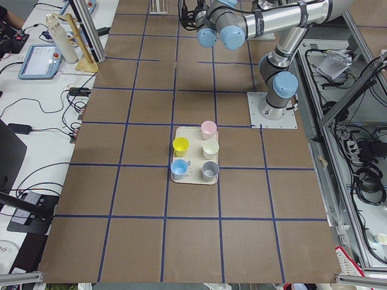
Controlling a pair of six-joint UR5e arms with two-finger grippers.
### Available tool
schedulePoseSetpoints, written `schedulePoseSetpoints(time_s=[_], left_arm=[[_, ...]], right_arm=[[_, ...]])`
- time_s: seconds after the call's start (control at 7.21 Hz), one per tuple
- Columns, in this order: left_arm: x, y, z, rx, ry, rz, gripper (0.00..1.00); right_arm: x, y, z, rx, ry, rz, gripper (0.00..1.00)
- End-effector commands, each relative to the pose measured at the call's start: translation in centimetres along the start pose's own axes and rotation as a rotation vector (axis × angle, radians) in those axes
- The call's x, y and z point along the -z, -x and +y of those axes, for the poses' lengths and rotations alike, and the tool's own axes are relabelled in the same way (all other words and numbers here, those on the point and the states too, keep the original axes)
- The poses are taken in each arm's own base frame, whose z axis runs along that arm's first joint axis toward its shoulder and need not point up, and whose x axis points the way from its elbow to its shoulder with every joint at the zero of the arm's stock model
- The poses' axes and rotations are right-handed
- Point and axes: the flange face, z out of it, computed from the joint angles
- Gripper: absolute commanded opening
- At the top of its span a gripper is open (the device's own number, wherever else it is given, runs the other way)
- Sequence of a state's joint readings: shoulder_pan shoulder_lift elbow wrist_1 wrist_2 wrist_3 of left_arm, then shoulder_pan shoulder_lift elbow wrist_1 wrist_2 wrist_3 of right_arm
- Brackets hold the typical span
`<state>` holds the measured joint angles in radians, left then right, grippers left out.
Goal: Transfer IKEA cup to right arm and place on rack
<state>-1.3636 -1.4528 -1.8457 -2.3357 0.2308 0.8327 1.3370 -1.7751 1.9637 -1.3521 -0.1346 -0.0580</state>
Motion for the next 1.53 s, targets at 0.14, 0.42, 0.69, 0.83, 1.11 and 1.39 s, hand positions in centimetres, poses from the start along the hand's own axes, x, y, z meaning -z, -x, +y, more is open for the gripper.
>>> schedulePoseSetpoints(time_s=[0.14, 0.42, 0.69, 0.83, 1.11, 1.39], left_arm=[[1.3, 1.1, -2.3, -0.001, 0.068, -0.329, 1.0], [2.4, 2.5, -4.1, -0.083, 0.09, -0.585, 1.0], [3.3, 3.4, -5.4, -0.174, 0.106, -0.876, 1.0], [2.9, 3.7, -6.0, -0.2, 0.099, -1.008, 1.0], [1.5, 0.9, -6.4, -0.234, 0.081, -1.247, 1.0], [1.3, -4.5, -6.0, -0.31, 0.064, -1.429, 1.0]], right_arm=[[7.4, 2.4, -2.2, 0.079, -0.153, 0.296, 0.2], [10.0, 4.0, -1.9, 0.216, -0.197, 0.595, 0.19], [13.0, 3.2, -2.9, 0.517, -0.165, 0.99, 0.17], [14.6, 2.8, -4.3, 0.661, -0.111, 1.166, 0.16], [18.4, 1.9, -8.8, 0.779, -0.12, 1.292, 0.16], [23.1, 0.0, -14.3, 0.899, -0.13, 1.374, 0.16]])
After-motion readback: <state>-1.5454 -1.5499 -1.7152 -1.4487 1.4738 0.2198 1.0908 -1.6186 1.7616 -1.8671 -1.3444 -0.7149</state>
